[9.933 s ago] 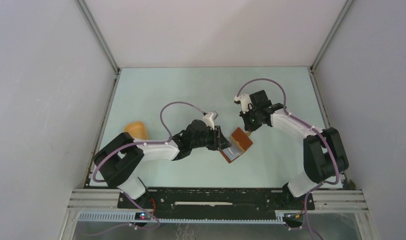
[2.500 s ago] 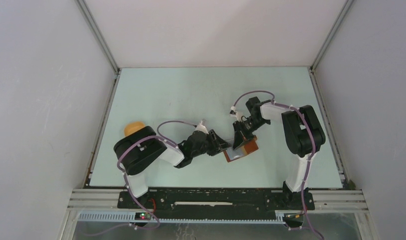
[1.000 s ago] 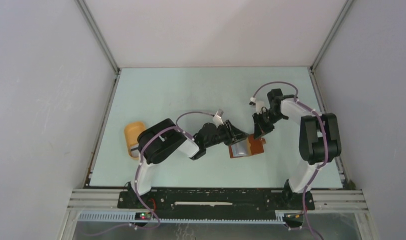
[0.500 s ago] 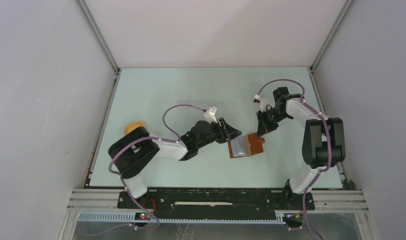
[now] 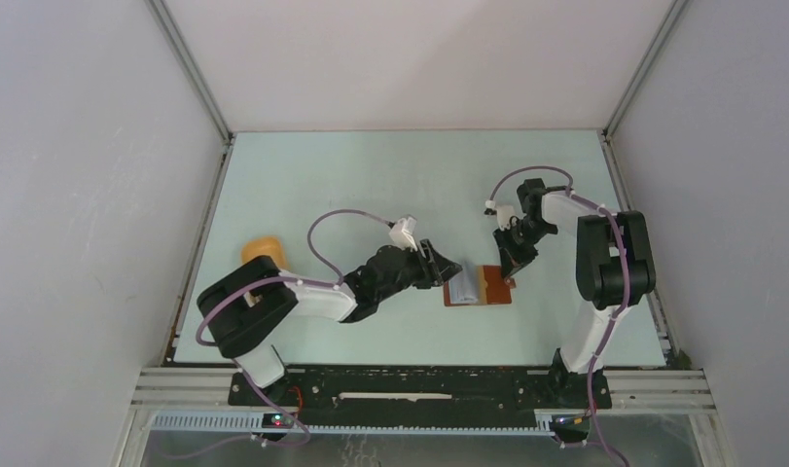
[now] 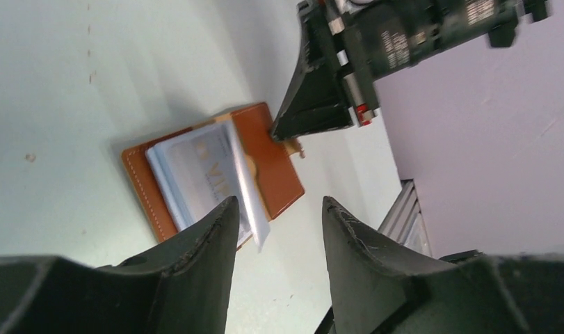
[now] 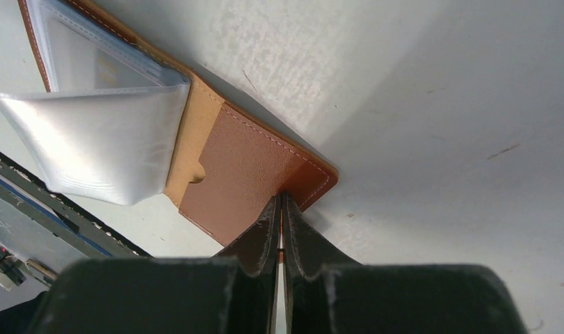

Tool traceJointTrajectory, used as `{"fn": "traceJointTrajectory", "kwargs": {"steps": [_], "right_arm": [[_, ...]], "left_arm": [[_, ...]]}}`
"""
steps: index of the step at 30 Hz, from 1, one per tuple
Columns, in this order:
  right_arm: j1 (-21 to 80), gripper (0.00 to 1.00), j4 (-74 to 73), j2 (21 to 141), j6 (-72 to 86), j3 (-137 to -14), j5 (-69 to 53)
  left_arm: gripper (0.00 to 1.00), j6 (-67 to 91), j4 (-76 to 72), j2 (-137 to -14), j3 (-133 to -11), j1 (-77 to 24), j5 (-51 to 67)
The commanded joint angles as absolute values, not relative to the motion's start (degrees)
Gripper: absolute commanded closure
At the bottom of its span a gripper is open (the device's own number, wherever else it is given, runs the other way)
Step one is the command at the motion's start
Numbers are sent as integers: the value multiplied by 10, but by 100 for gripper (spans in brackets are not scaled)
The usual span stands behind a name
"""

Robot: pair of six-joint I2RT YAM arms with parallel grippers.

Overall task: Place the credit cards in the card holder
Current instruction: Turn over the card slot in the card holder.

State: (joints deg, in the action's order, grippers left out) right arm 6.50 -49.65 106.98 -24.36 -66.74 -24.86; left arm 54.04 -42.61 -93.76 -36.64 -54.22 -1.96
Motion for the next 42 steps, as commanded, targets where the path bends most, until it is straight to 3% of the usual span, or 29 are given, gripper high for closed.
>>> {"fn": "traceJointTrajectory", "kwargs": {"steps": [1,10,42], "right_arm": [[84,91,-498,1089,-249,-665,-221],[83,91,-498,1086,-249,-665,-223],[83,91,-499,1080,-251,-666,-231]], "left_arm": [[47,577,-452,-975,-371,-552,-16],[44,585,-370,-1013,-415,-553,-14],[41,591,-289,-1073,-486,-554,18]]}}
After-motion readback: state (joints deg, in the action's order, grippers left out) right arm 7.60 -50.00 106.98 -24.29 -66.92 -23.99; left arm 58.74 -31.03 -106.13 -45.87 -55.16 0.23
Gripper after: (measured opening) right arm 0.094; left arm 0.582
